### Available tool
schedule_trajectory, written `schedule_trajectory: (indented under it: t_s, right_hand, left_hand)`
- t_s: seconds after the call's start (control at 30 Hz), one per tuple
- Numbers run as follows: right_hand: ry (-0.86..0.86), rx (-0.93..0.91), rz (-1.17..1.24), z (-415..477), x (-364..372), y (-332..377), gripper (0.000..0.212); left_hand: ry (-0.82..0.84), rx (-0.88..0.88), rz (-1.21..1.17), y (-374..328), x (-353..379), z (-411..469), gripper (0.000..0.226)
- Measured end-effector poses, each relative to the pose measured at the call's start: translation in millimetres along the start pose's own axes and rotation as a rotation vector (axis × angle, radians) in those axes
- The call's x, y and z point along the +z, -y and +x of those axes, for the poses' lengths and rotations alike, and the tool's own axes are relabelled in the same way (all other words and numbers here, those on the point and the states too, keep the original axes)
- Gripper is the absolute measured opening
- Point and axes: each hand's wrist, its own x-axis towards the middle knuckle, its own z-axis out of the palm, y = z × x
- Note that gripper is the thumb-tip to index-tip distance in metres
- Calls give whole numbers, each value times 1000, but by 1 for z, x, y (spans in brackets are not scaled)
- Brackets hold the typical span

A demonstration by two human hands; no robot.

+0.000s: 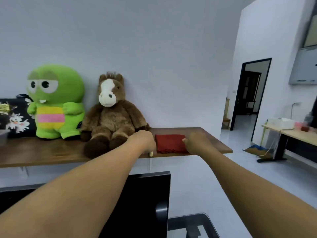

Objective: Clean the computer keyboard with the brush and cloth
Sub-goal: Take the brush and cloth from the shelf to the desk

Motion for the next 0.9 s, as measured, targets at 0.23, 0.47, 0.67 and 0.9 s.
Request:
schedule_trajectory:
  t_s: [0.23,0.47,0.67,0.9]
  right_hand:
    - [-8,186,-1,24,27,19,59]
    - [12,82,90,31,34,25,24]
    - [-100,56,235,6,6,14,37]
    - [-193,98,291,-60,-46,-14,33]
  left_hand:
    - [207,-101,-27,-11,14,36,41]
    - [107,-33,-114,-5,16,39,30]
    - [69,49,-368,-26,-5,7,35]
    - [44,189,-614,-64,-28,-70,33]
